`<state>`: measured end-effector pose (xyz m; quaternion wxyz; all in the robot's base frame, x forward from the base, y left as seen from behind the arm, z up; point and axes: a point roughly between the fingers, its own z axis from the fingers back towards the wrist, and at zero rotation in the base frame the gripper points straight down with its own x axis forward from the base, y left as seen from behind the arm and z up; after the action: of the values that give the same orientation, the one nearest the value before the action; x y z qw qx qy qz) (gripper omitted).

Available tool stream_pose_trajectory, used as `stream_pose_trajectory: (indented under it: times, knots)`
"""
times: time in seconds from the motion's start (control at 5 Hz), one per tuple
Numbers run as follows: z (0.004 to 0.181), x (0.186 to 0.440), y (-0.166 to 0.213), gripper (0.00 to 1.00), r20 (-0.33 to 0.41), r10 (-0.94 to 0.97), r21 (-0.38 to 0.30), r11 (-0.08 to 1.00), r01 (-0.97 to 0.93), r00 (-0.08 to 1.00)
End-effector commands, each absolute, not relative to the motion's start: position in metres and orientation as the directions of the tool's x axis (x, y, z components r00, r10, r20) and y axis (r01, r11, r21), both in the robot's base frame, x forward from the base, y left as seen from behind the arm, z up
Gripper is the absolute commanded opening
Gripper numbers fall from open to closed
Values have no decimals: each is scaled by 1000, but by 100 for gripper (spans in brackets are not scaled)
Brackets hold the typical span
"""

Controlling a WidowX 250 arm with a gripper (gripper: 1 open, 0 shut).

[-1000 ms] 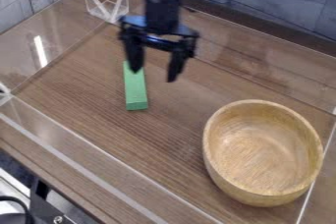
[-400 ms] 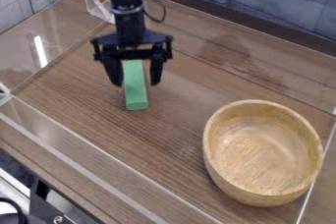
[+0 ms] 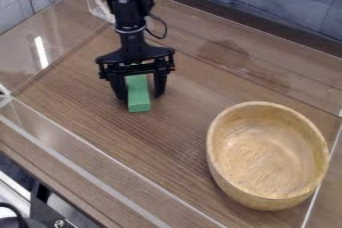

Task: Put green stick into wooden bowl

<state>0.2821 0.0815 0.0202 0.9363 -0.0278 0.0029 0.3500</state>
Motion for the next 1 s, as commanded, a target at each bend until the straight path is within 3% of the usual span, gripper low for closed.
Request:
stream_pose_trajectory:
  times: [0.0,0.8]
  knots:
    - [30,300,93,100,20,710,-72,703,-707,704]
    - [39,311,92,100,42,768,-73,641,-764,640]
